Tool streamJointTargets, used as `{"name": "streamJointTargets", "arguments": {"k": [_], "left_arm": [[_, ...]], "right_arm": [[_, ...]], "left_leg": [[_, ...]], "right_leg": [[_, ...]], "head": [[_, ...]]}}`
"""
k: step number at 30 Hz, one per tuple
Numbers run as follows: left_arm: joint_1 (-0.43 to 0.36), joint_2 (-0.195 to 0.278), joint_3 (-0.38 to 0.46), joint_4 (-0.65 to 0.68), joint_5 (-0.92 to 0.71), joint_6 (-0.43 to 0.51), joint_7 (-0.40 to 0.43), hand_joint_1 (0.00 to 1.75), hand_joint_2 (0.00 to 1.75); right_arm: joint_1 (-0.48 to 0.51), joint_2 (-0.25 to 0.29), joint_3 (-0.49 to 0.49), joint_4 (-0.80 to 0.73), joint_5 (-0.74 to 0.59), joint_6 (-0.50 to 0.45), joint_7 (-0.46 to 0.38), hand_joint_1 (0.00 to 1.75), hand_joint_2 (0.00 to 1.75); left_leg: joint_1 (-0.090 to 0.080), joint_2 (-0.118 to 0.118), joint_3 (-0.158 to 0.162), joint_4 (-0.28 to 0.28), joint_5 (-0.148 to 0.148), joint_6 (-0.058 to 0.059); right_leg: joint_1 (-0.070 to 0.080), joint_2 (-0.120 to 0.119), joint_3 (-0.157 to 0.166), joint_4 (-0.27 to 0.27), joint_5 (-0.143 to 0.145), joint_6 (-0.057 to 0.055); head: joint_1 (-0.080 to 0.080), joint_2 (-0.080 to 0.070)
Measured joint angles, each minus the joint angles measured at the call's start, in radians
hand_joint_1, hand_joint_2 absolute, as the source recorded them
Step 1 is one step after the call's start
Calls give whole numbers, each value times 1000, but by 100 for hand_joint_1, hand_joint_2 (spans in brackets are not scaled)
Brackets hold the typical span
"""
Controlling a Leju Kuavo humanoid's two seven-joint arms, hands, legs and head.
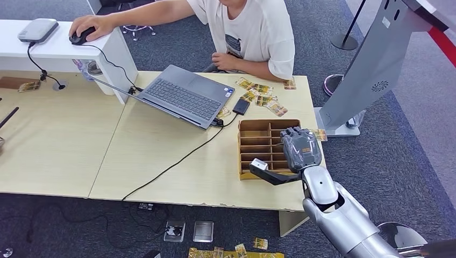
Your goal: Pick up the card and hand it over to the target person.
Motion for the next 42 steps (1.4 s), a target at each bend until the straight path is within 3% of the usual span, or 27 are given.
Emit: {"name": "streamJointTargets", "arguments": {"k": [20,42], "left_arm": [[0,0,-1,-2,-5,2,0,0,175],[1,-1,5,-3,-8,5,-3,0,175]], "right_arm": [[3,-13,-1,-31,34,-14,11,158,175],[12,-96,-119,-300,50,-10,58,156,175]], "left_leg": [[0,-1,0,1,0,0],[-1,-2,-2,3,-1,0]], "right_leg": [[0,0,0,1,0,0],[-1,-1,-2,3,-2,1]], "head": [[0,0],[0,0]]}}
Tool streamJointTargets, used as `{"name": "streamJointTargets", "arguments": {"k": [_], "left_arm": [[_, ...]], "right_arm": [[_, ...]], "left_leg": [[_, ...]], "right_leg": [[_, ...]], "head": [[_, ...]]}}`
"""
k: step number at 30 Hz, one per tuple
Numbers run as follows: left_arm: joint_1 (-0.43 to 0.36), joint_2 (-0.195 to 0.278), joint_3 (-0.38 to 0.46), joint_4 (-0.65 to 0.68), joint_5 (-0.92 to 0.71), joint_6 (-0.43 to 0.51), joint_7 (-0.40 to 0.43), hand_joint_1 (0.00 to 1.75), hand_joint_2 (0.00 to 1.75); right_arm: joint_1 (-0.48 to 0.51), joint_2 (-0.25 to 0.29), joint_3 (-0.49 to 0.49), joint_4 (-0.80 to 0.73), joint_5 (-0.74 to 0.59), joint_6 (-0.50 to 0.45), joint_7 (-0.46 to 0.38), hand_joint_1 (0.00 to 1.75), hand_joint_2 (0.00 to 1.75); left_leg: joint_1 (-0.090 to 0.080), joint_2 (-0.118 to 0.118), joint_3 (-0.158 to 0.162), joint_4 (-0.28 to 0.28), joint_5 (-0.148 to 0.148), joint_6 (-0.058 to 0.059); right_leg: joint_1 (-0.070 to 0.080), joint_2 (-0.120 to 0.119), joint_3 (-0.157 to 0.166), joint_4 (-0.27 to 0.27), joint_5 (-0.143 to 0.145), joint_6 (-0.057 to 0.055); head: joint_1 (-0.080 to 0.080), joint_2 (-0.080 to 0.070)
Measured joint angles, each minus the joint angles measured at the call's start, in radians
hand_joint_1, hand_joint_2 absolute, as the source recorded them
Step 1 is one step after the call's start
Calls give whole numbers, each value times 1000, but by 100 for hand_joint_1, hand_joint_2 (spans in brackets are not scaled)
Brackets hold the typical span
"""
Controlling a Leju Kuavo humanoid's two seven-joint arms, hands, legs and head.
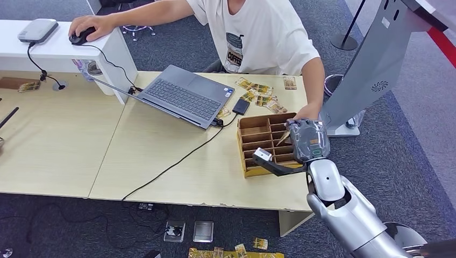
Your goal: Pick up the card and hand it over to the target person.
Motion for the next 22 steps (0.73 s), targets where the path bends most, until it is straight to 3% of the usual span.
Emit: {"name": "streamJointTargets", "arguments": {"k": [7,10,11,14,15,22], "left_arm": [[0,0,8,5,7,-4,1,0,175],[0,-1,13,4,11,-4,3,0,175],[1,-1,14,4,11,-4,3,0,175],[1,-1,15,2,12,-3,4,0,175],[1,-1,15,2,12,-2,4,0,175],[1,-1,16,2,13,-1,4,0,175]], "right_arm": [[-11,14,9,-1,6,-1,1,162,175],[-11,21,12,0,13,-1,6,153,175],[-11,22,12,-1,15,-1,7,129,175],[-10,20,9,-2,18,-2,10,17,175],[-10,20,8,-2,18,-2,10,0,175],[-7,33,10,17,15,-7,6,0,175]], "left_leg": [[0,1,1,0,0,0],[0,1,1,0,0,0],[0,1,1,0,0,0],[0,1,1,-1,0,0],[0,1,2,-1,0,0],[0,1,2,-1,0,0]], "right_leg": [[0,1,0,0,0,0],[0,1,1,0,0,0],[0,1,1,0,0,0],[0,1,1,-1,0,0],[0,1,1,-1,0,0],[0,1,2,-1,1,0]], "head": [[0,0],[0,0],[0,0],[0,0],[0,0],[0,0]]}}
